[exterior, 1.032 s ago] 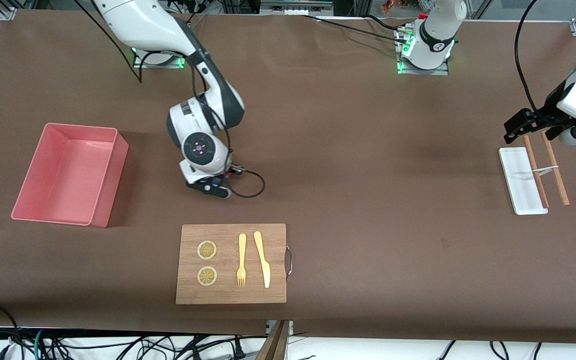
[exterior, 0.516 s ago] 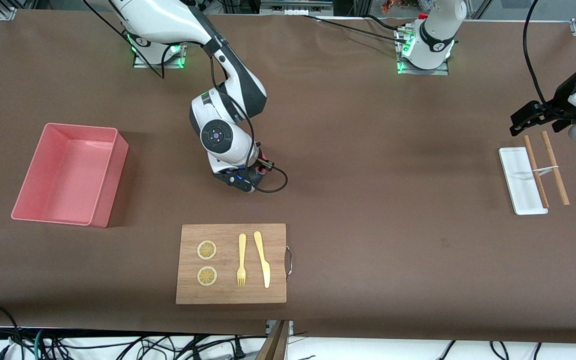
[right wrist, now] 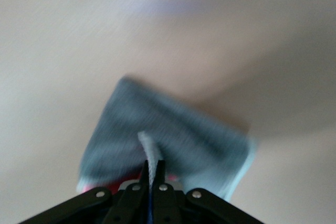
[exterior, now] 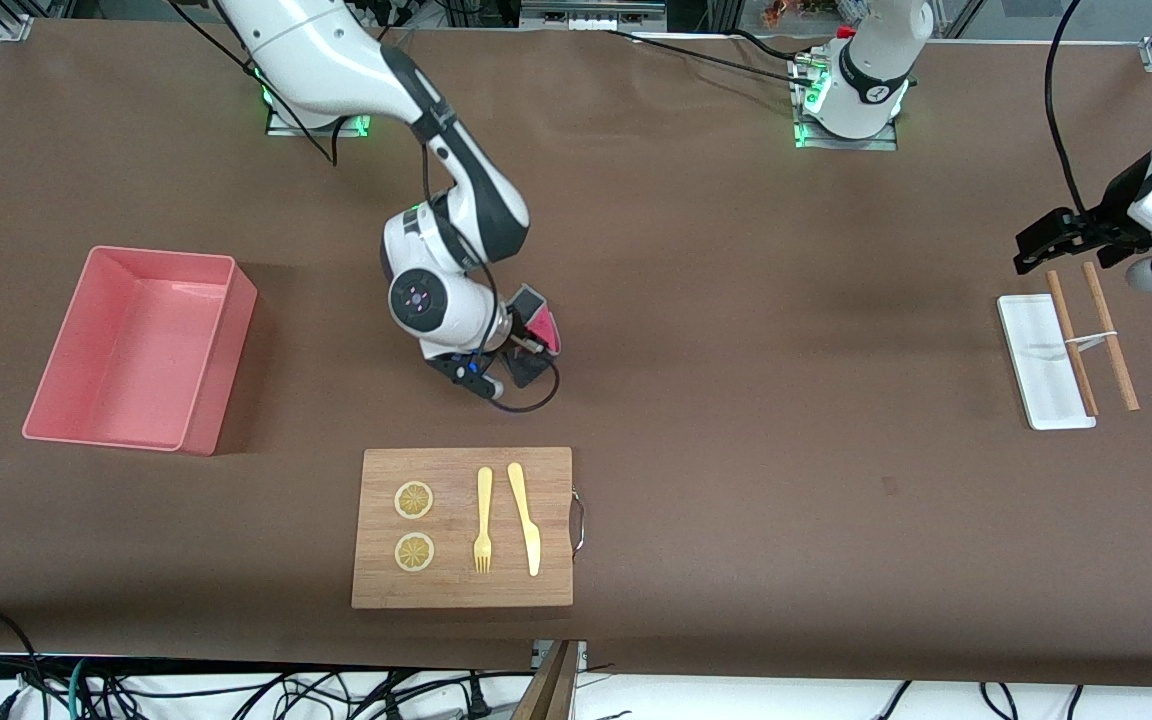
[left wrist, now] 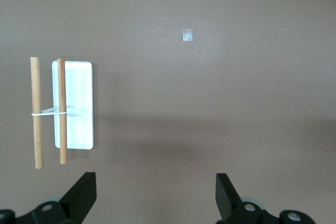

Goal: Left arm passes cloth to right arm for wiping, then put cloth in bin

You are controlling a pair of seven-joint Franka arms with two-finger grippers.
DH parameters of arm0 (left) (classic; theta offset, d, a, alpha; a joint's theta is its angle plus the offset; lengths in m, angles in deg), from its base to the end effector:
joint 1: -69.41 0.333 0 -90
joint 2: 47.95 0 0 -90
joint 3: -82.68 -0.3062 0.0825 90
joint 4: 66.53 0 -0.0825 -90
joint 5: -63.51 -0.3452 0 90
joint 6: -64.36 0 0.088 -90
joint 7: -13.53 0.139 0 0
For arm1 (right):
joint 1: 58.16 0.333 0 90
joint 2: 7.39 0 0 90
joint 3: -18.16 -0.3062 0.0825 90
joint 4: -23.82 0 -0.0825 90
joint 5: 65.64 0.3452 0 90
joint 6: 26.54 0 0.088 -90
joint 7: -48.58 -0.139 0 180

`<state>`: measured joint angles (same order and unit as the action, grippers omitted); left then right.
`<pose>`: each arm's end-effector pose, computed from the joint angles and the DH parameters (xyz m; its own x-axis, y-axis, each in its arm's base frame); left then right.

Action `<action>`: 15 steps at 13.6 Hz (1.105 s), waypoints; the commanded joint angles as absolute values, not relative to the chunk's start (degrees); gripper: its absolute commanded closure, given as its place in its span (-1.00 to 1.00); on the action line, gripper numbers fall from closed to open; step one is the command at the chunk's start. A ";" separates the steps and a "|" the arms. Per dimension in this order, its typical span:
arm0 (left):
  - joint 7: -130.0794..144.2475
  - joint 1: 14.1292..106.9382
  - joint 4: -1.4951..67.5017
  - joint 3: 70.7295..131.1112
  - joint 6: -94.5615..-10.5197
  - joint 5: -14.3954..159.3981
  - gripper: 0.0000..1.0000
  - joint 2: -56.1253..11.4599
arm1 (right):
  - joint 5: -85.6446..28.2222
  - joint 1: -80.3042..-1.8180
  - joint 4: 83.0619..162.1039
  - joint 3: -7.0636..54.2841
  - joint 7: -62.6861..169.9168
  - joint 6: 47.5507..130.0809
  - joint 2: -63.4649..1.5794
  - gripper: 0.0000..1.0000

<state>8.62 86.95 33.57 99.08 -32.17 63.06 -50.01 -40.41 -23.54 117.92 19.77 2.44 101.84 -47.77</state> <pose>0.5093 0.0092 0.5334 0.9941 0.1049 -0.0262 0.1044 -0.9943 -0.0202 0.5245 0.3703 0.1857 0.8346 -0.4576 -0.3068 -0.5054 -0.8575 -0.0959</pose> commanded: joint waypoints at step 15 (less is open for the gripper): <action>9.05 86.72 29.09 99.29 -30.83 61.66 -1.00 -46.55 | -51.40 -37.15 111.48 35.90 43.13 67.11 -36.85 1.00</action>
<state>8.62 86.99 31.58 99.10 -32.12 63.06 -48.36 -50.33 -37.42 113.88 33.84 42.71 73.87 -41.05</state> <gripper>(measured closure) 0.000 0.982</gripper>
